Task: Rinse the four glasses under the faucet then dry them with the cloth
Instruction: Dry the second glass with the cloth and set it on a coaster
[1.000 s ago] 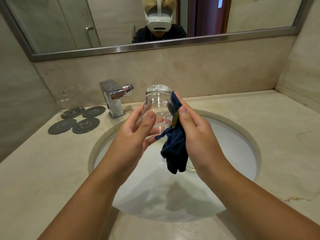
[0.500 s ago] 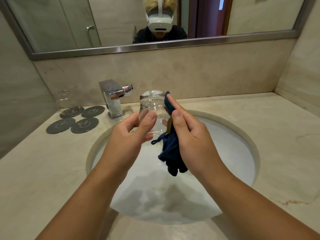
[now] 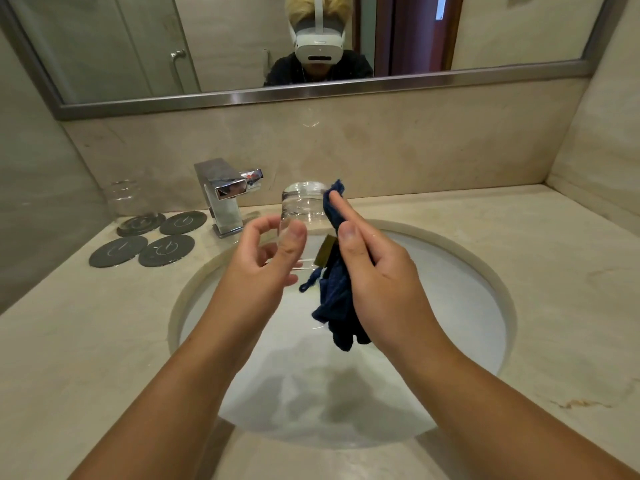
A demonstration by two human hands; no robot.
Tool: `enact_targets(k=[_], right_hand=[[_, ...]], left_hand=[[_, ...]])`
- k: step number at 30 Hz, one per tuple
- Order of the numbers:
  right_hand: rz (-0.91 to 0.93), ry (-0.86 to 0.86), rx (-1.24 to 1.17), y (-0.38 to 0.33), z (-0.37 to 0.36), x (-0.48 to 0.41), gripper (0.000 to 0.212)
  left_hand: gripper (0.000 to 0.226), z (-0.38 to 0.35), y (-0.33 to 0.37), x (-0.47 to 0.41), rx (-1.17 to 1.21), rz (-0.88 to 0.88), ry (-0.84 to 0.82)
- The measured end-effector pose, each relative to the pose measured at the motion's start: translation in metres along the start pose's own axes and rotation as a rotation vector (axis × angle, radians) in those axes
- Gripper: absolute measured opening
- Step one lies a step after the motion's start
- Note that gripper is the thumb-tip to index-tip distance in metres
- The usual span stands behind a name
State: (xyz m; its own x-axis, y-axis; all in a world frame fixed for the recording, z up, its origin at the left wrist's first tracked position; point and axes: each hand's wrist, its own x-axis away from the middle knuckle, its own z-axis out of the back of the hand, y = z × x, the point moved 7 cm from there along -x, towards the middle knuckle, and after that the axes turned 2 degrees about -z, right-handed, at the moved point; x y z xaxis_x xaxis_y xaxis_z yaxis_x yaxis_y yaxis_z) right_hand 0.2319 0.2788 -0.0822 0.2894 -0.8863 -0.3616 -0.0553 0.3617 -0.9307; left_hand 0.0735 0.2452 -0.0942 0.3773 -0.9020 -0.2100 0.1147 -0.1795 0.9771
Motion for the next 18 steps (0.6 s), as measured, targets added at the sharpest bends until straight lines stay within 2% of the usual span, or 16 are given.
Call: enact_targets(k=[4, 8, 11, 14, 18], right_hand=[[0.026, -0.011, 0.03, -0.003, -0.001, 0.0, 0.039], [-0.032, 0.003, -0.132, 0.001, 0.001, -0.005, 0.038], [-0.084, -0.002, -0.196, 0.008, 0.0, -0.008, 0.037], [-0.111, 0.013, -0.174, 0.012, -0.001, -0.009, 0.039], [-0.047, 0.001, -0.087, 0.005, 0.001, -0.006, 0.035]], left_hand=[[0.073, 0.003, 0.005, 0.002, 0.015, -0.03, 0.03], [0.076, 0.003, 0.007, 0.004, 0.172, 0.027, 0.024], [0.066, -0.003, 0.007, 0.004, 0.21, 0.047, -0.022], [0.056, -0.004, 0.007, 0.004, 0.127, 0.027, -0.014], [0.042, 0.002, 0.01, 0.003, 0.04, -0.046, 0.042]])
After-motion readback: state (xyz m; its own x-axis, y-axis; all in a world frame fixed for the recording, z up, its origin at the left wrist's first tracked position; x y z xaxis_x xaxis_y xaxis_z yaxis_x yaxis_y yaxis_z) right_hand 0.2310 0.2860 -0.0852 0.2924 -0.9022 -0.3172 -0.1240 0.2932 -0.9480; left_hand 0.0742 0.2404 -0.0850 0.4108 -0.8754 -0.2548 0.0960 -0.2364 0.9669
